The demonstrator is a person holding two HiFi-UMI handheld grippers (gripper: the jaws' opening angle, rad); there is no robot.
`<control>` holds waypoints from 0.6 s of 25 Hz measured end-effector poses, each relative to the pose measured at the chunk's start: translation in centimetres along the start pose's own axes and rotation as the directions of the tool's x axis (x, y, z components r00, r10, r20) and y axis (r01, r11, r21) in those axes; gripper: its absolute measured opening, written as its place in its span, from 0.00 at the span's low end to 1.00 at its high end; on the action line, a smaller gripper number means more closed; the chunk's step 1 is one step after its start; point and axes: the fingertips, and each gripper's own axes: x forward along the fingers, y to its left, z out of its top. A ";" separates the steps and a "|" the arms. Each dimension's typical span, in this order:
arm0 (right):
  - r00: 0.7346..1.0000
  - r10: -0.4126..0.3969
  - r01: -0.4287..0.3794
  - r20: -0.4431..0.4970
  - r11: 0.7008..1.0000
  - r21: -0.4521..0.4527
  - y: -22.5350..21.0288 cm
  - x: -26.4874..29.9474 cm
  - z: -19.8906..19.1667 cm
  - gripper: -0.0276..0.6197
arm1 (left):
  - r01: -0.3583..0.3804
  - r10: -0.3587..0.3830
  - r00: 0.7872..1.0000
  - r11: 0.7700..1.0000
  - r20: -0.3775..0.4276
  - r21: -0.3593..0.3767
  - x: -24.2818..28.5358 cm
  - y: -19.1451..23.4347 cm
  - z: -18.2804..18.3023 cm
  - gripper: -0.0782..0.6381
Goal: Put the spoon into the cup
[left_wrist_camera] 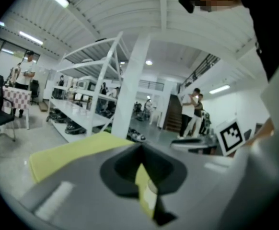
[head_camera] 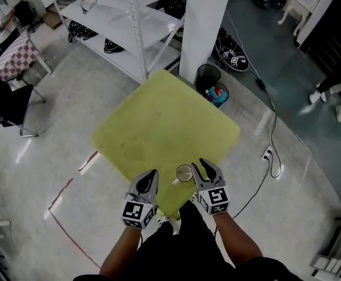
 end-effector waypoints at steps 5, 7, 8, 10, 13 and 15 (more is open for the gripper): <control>0.997 -0.020 0.022 0.078 0.999 -0.028 0.3 -1.1 4.1 0.19 | 0.029 -0.030 0.999 0.999 0.029 0.038 0.2 -1.0 1.9 0.12; 0.995 -0.036 0.041 0.089 0.998 -0.055 0.4 -1.5 5.6 0.17 | 0.044 -0.047 0.998 0.998 0.047 0.047 0.3 -1.4 2.9 0.12; 0.994 -0.047 0.054 0.096 0.996 -0.067 0.3 -1.7 6.4 0.15 | 0.054 -0.056 0.997 0.997 0.057 0.050 0.2 -1.7 3.4 0.12; 0.990 -0.066 0.077 0.126 0.994 -0.081 0.2 -2.5 7.9 0.11 | 0.067 -0.072 0.995 0.996 0.075 0.057 0.0 -2.2 4.2 0.12; 0.981 -0.089 0.104 0.175 0.991 -0.083 0.3 -3.7 9.9 0.06 | 0.081 -0.087 0.991 0.994 0.100 0.067 -0.4 -2.7 5.1 0.12; 0.975 -0.092 0.110 0.201 0.990 -0.082 0.6 -4.3 11.1 0.05 | 0.091 -0.098 0.988 0.994 0.116 0.067 -0.5 -2.9 5.6 0.12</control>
